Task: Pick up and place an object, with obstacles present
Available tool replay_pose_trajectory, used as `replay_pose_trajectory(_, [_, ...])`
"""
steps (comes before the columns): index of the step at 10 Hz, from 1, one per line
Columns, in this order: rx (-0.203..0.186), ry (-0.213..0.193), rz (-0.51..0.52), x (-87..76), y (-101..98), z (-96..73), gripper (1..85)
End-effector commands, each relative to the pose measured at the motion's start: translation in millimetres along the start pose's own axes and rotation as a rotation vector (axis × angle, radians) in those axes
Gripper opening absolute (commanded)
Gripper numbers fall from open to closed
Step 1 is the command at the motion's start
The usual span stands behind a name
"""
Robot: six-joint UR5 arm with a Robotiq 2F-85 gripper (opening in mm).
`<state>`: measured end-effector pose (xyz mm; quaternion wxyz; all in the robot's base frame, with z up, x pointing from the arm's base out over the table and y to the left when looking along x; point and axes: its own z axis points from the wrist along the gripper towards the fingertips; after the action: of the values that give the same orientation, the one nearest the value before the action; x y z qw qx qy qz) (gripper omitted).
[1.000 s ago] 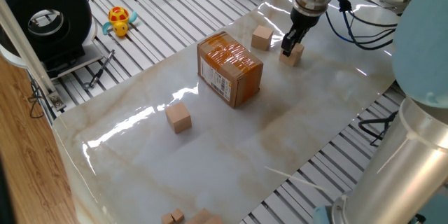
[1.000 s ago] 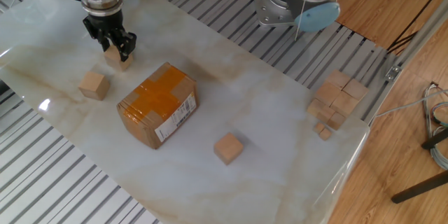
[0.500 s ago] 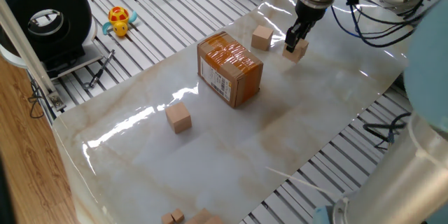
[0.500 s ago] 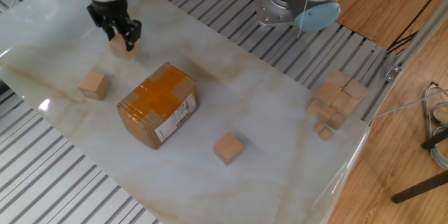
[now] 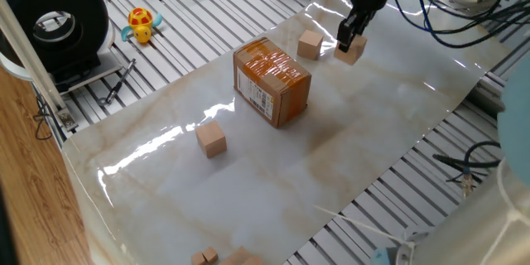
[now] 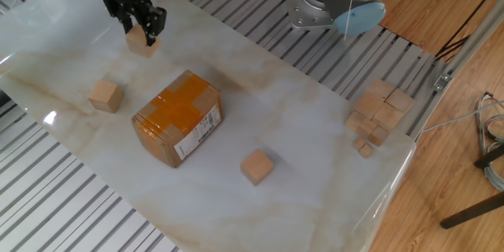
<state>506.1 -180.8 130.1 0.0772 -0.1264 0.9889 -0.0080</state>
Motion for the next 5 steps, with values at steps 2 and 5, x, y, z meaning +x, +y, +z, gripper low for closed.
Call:
replay_pose_trajectory(2, [-0.001,-0.018,-0.027,-20.7,27.4,-41.3,1.3])
replay_pose_trajectory(5, [-0.020,0.039,0.069,-57.7,114.0,-100.9,1.3])
